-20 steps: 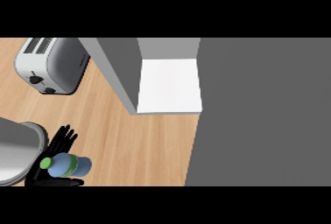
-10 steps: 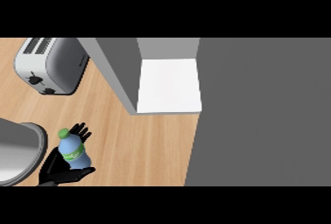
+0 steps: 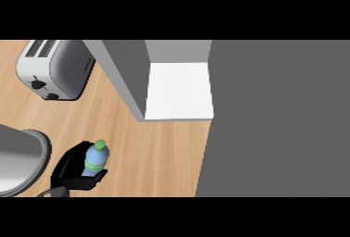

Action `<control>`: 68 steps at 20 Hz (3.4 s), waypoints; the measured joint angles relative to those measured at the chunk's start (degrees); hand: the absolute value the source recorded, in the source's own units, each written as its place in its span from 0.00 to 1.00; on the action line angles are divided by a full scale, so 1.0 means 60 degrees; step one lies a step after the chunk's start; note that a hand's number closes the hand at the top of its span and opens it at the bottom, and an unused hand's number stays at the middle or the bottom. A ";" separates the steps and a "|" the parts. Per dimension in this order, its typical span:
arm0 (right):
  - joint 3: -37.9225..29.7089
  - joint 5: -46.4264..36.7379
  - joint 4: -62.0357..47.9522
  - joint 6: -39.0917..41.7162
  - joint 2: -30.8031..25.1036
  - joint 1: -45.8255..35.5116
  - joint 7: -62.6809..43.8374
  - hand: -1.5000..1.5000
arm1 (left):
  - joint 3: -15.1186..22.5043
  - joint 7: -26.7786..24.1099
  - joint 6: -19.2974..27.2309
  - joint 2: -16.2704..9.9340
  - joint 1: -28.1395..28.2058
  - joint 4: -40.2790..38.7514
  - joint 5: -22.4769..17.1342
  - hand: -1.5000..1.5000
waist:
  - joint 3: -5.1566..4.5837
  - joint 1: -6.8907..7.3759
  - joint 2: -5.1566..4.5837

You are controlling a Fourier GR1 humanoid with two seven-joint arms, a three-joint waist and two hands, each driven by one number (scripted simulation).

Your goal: Pick up the bottled water, place it into the cabinet and close the cabinet

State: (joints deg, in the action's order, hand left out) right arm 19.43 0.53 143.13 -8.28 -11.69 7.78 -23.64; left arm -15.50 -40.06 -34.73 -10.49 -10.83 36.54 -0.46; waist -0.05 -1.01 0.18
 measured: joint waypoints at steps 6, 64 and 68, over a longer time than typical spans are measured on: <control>-0.0807 0.0099 -0.0032 0.0286 -0.0180 0.0018 0.0118 0.00 | 0.0282 -0.0730 0.1901 0.0816 -0.0414 0.0256 0.0336 1.00 | 0.0004 -0.0004 -0.0021; -0.7233 0.5848 -0.2188 0.4141 -0.1177 0.0526 0.1827 0.00 | 0.6457 0.1501 1.1695 0.0980 -0.2258 0.1660 -0.5305 1.00 | 0.0185 -0.0709 0.0026; -0.7467 0.6148 -0.2440 0.4285 -0.1329 0.0452 0.1858 0.00 | 0.6599 0.1693 1.2484 0.1177 -0.2483 0.1525 -0.5176 1.00 | 0.0186 -0.0808 -0.0026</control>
State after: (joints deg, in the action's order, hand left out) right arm -25.37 37.42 128.49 17.43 -19.66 10.49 -12.50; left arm 24.09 -29.90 40.17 -3.43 -25.73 45.69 -31.52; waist 1.06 -5.86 0.03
